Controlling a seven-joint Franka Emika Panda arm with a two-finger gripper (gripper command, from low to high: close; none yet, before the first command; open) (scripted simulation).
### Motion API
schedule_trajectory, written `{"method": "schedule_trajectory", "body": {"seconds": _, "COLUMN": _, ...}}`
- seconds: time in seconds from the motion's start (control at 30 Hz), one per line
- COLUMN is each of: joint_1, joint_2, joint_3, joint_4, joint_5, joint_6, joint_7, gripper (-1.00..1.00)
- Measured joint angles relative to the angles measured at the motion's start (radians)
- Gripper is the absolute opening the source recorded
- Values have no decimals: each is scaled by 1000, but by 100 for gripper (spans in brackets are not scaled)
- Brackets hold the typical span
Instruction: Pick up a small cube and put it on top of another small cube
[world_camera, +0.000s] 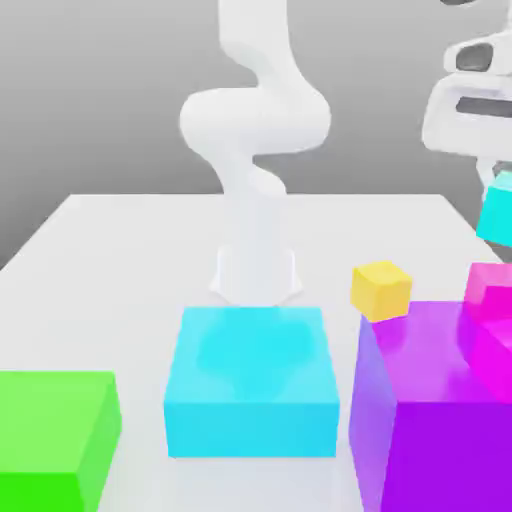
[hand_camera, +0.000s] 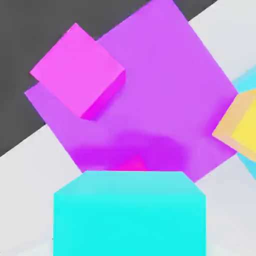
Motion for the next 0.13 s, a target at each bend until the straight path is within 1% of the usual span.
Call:
{"method": "schedule_trajectory", "body": {"seconds": 0.03, "joint_1": 1, "joint_2": 9, "joint_3": 3, "joint_4": -17, "joint_5": -2, "joint_6": 25, "joint_7": 2, "gripper": 100}}
{"method": "schedule_trajectory", "body": {"seconds": 0.13, "joint_1": 1, "joint_2": 9, "joint_3": 3, "joint_4": -17, "joint_5": -2, "joint_6": 25, "joint_7": 2, "gripper": 100}}
